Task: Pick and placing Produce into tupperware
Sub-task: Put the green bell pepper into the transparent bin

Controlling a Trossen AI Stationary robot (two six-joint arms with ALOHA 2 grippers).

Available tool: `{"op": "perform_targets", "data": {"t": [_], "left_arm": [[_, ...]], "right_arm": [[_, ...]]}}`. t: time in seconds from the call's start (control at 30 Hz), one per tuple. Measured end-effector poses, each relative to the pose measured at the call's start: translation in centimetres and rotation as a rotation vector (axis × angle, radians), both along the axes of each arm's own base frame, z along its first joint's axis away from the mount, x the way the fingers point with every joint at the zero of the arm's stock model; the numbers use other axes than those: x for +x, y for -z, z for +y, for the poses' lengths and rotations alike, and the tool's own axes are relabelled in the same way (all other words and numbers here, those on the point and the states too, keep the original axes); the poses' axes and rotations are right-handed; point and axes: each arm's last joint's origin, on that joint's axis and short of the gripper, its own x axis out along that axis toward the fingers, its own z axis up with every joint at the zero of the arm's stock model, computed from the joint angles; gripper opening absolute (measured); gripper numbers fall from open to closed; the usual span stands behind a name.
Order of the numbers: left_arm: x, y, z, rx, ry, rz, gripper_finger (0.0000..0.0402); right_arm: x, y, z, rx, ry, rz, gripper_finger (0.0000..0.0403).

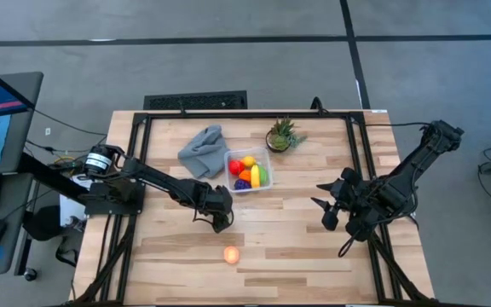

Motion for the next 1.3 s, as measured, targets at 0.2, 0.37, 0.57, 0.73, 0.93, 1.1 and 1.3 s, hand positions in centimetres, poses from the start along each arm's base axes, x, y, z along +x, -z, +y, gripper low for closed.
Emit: {"op": "perform_targets", "data": {"t": [0.2,0.37,0.57,0.73,0.93,1.1,1.3], "left_arm": [[0.01,0.0,0.01,0.0,0.0,0.0,0.0332],[0.01,0.01,0.01,0.0,0.0,0.0,0.0332],[0.01,0.01,0.01,-0.001,0.0,-0.001,0.0332],[0.02,0.01,0.0,-0.003,0.0,-0.001,0.0332],[0.03,0.0,0.01,-0.003,-0.009,-0.003,0.0331],[0.03,0.0,0.01,-0.003,-0.009,-0.003,0.0331],[0.03,0.0,0.01,-0.001,-0.01,-0.003,0.032]], "right_arm": [[0.0,0.0,0.0,0.0,0.0,0.0,0.0234],[0.0,0.0,0.0,0.005,0.004,-0.003,0.0234],[0.0,0.0,0.0,0.005,0.004,-0.003,0.0234],[0.0,0.0,0.0,0.005,0.004,-0.003,0.0234],[0.0,0.0,0.0,0.005,0.004,-0.003,0.0234],[0.0,0.0,0.0,0.005,0.004,-0.003,0.0234],[0.0,0.0,0.0,0.005,0.004,-0.003,0.0234]]}}
